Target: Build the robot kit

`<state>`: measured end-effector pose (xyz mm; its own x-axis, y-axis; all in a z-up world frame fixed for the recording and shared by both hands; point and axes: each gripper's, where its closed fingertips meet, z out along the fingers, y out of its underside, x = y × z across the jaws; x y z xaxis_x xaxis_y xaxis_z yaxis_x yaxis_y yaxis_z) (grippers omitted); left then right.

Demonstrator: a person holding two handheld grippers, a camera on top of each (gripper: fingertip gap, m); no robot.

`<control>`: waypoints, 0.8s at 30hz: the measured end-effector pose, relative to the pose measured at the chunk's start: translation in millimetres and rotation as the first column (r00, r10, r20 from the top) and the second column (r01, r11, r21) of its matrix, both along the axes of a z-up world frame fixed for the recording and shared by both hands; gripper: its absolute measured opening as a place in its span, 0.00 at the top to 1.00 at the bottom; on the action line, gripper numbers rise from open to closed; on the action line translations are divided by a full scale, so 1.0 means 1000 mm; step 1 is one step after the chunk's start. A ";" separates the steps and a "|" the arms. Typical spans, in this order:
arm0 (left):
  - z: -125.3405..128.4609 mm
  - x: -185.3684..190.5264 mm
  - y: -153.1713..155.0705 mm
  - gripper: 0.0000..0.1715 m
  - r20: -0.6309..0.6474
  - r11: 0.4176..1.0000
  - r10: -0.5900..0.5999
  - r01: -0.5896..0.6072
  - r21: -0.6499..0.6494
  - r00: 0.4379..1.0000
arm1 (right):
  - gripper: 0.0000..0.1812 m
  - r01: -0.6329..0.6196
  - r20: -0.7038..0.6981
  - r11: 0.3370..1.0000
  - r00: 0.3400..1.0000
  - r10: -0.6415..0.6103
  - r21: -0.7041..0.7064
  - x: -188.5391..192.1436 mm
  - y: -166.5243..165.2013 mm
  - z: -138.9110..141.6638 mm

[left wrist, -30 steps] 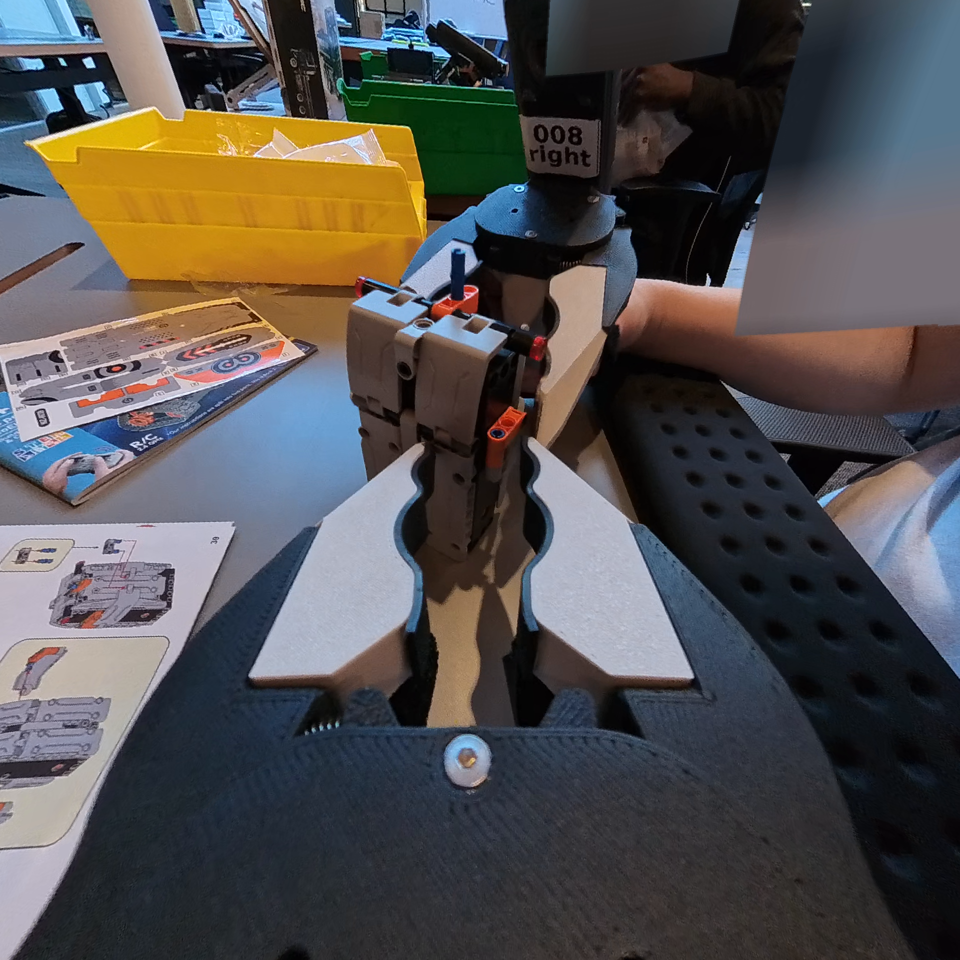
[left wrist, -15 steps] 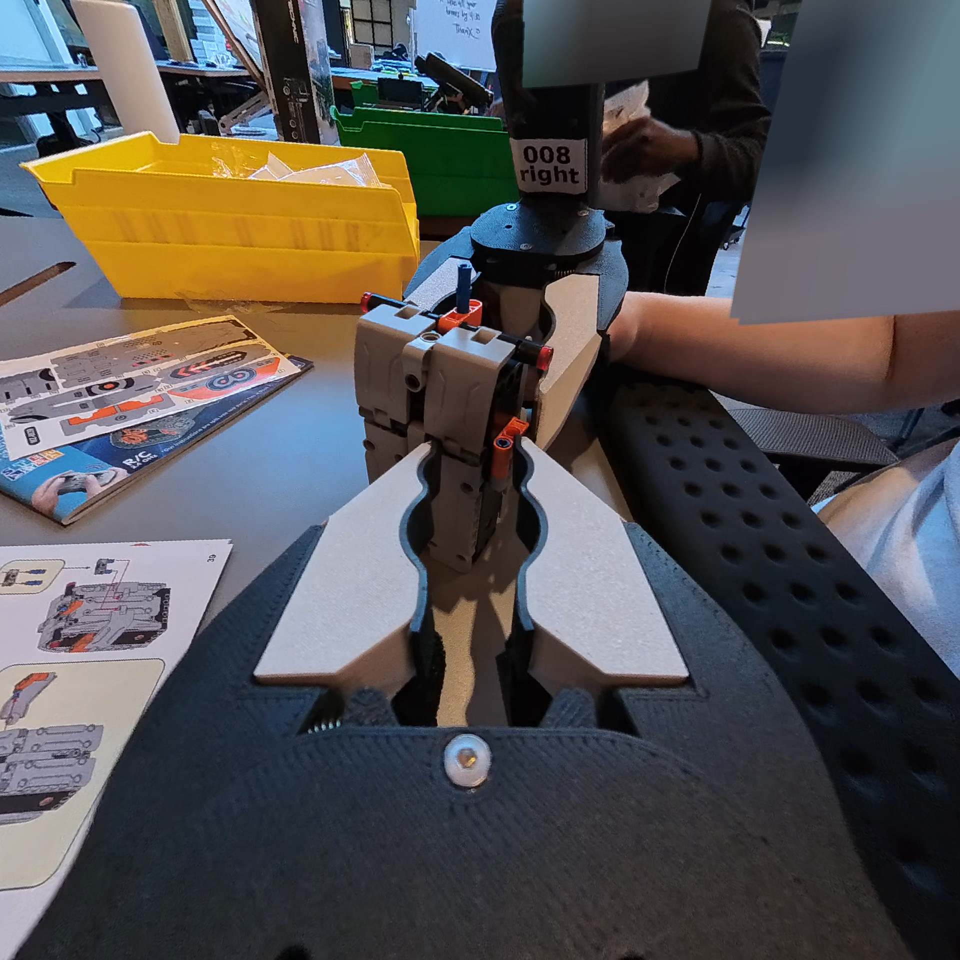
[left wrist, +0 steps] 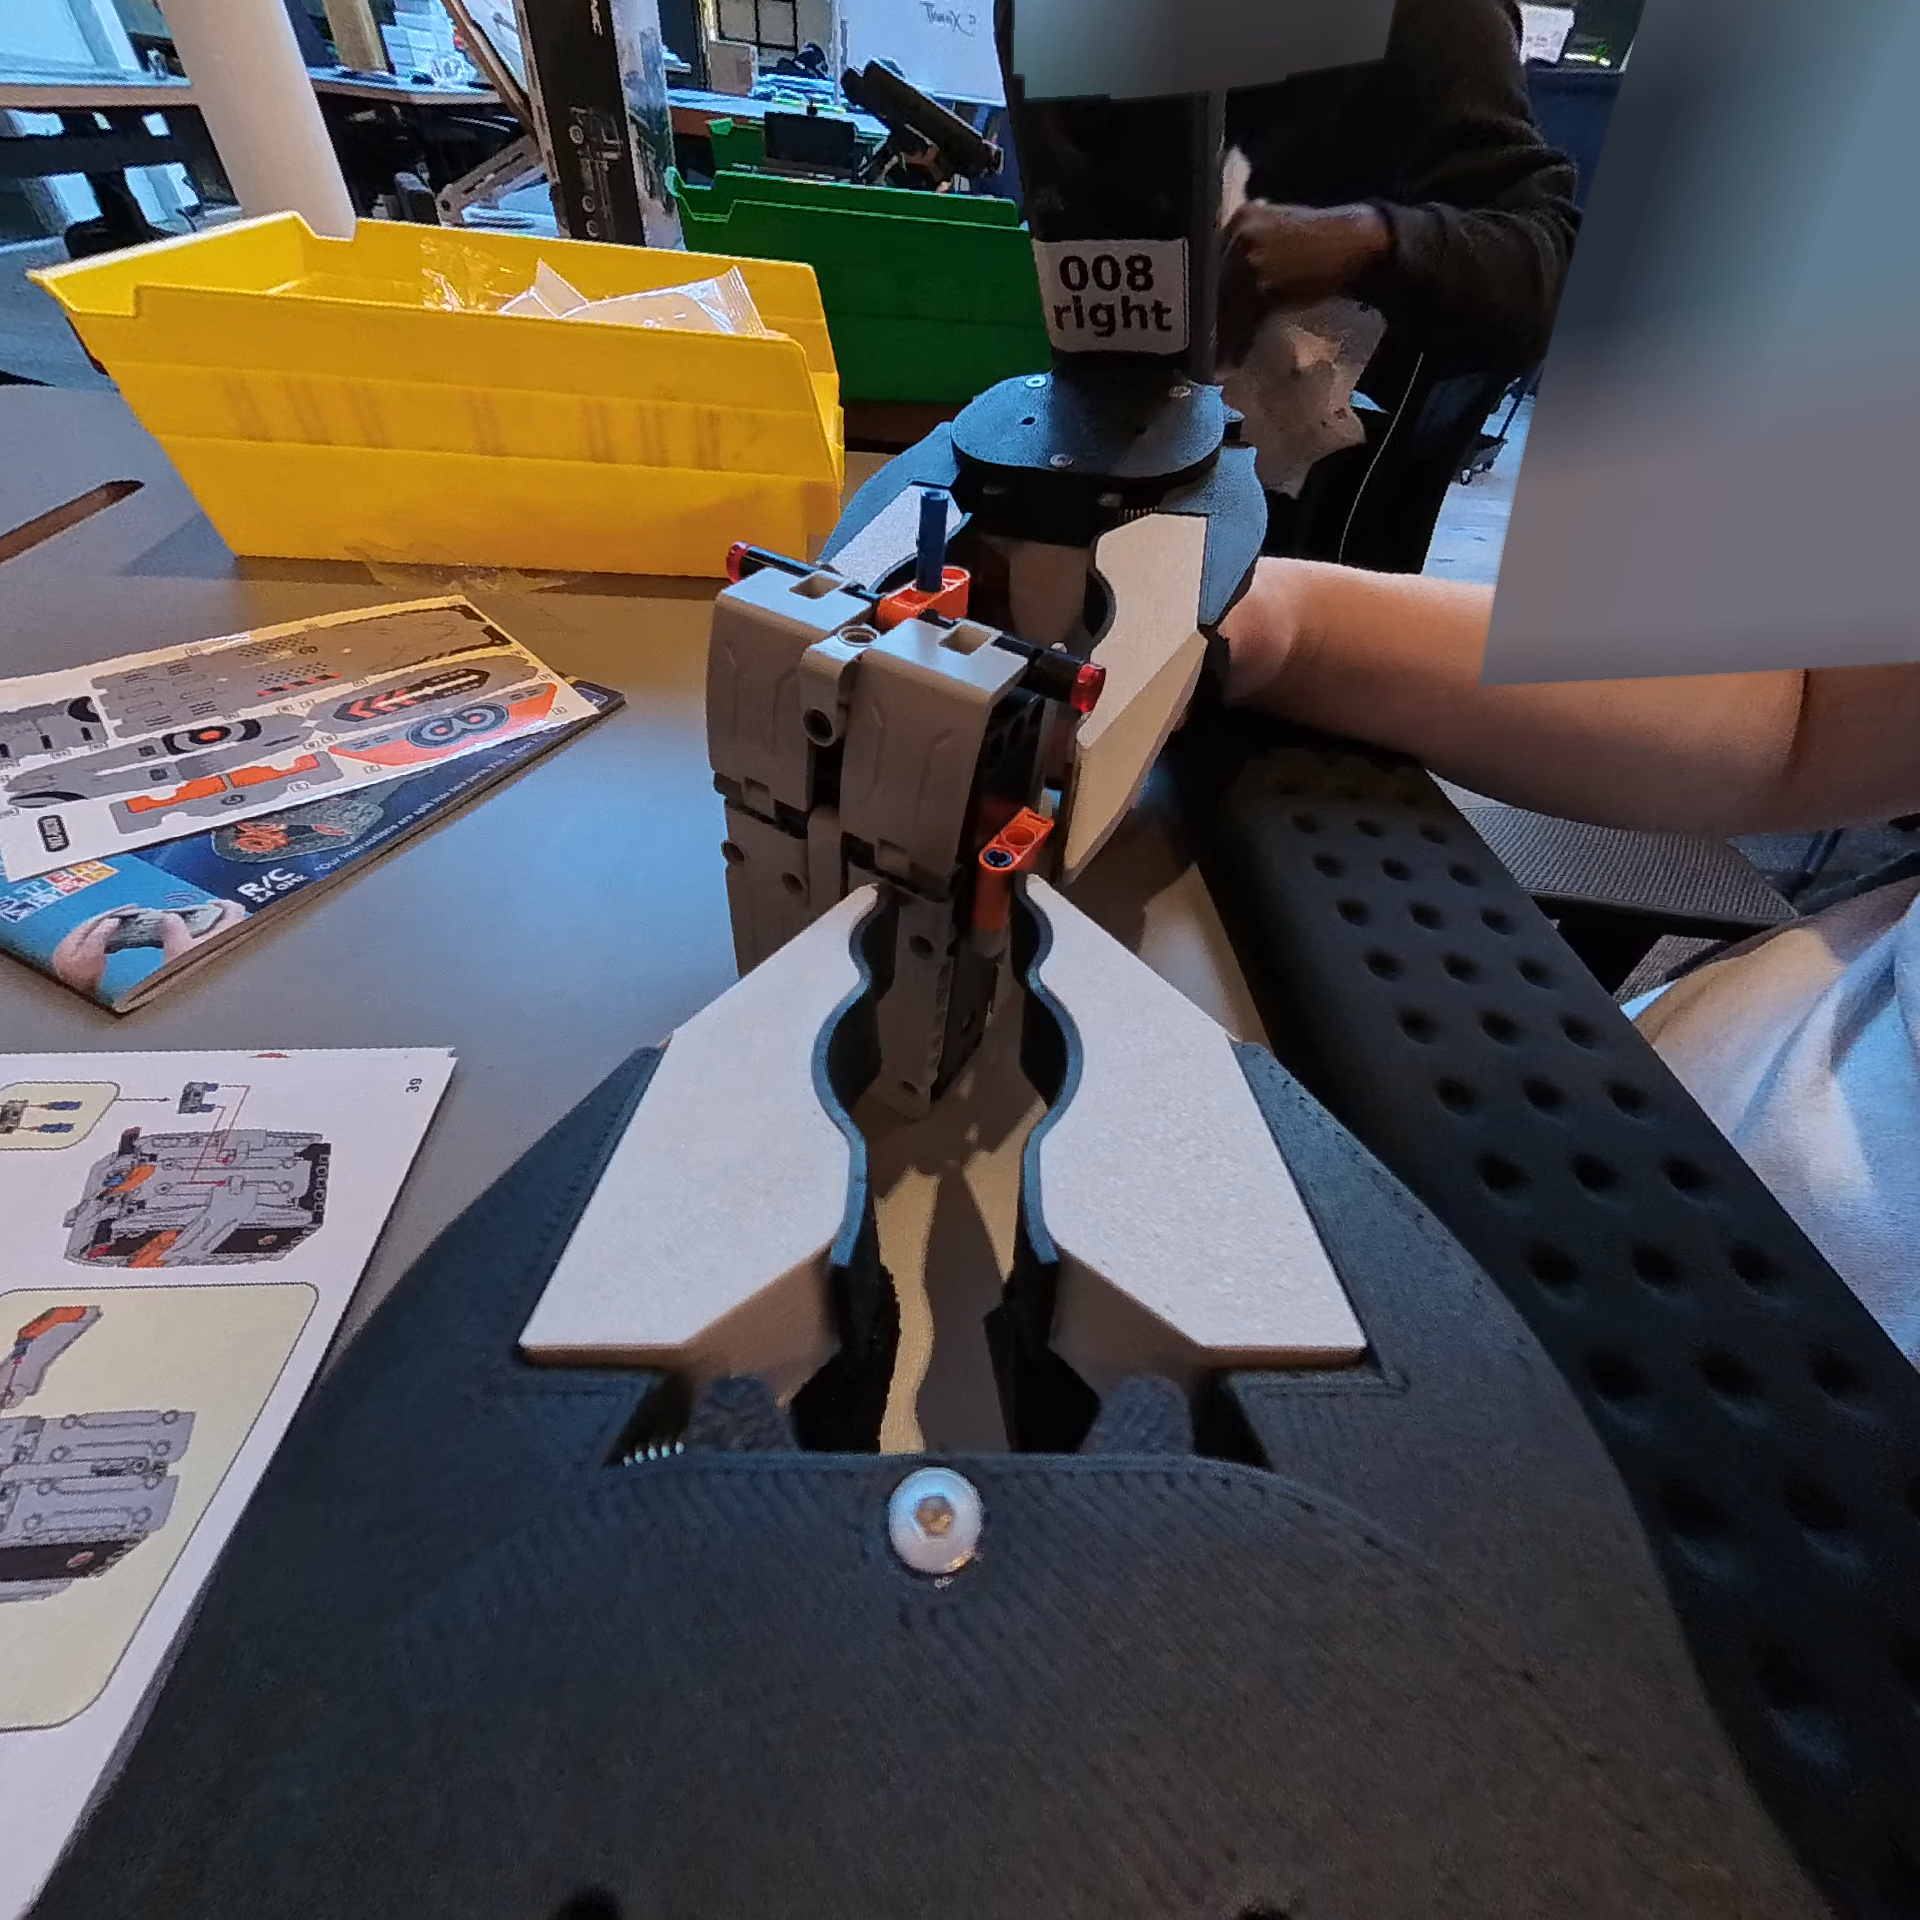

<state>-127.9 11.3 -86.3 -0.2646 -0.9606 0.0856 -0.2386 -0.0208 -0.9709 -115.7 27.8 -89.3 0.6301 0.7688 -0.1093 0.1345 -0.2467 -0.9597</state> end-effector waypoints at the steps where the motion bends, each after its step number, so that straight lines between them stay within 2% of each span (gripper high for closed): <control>1: 0.000 0.000 0.000 0.89 0.001 1.000 0.001 -0.001 0.000 1.000 | 0.62 0.000 0.002 1.000 1.000 0.000 0.004 0.000 0.000 0.000; 5: -0.005 -0.002 -0.001 0.87 -0.038 0.999 -0.023 0.022 -0.035 0.999 | 0.61 -0.008 0.009 0.999 1.000 0.007 0.035 -0.001 0.000 -0.001; 7: -0.007 -0.002 -0.002 0.83 -0.049 0.999 -0.021 0.019 -0.030 0.999 | 0.59 0.010 0.082 1.000 0.997 -0.012 0.028 0.003 0.001 -0.010; 8: -0.006 -0.001 -0.001 0.85 -0.044 1.000 -0.009 0.008 -0.017 0.999 | 0.57 0.021 0.120 1.000 0.993 -0.024 0.022 0.004 0.003 -0.016; 9: -0.007 0.001 0.000 0.86 -0.044 1.000 0.007 -0.006 0.004 0.999 | 0.61 0.011 0.146 1.000 0.989 -0.012 0.009 0.002 0.002 -0.021; 12: -0.007 0.002 0.002 0.88 -0.050 0.997 0.032 -0.028 0.071 0.998 | 0.62 0.014 0.144 1.000 0.989 -0.013 -0.001 0.002 0.002 -0.022; 15: -0.007 0.002 0.002 0.88 -0.052 0.996 0.039 -0.035 0.079 0.998 | 0.62 0.024 0.137 1.000 0.990 -0.023 0.001 0.003 0.002 -0.021; 17: -0.009 0.000 0.000 0.88 -0.077 0.998 0.022 -0.018 0.052 0.997 | 0.53 0.060 0.144 0.998 0.988 -0.056 -0.027 0.004 0.004 -0.025; 18: -0.012 0.000 0.001 0.85 -0.092 0.999 0.024 -0.021 0.039 0.995 | 0.62 0.047 0.157 0.998 0.987 -0.041 -0.035 0.003 0.001 -0.028; 21: -0.015 0.001 0.002 0.89 -0.092 0.998 0.033 -0.027 0.061 0.995 | 0.62 0.049 0.163 0.998 0.986 -0.044 -0.028 0.003 0.001 -0.027; 22: -0.015 0.002 0.003 0.89 -0.095 0.996 0.045 -0.037 0.082 0.994 | 0.60 0.041 0.153 0.998 0.988 -0.035 -0.037 0.003 0.000 -0.027; 24: -0.015 0.002 0.018 0.90 -0.102 0.982 0.143 -0.129 0.136 0.984 | 0.49 0.027 0.116 0.999 0.993 -0.022 -0.043 0.002 -0.002 -0.024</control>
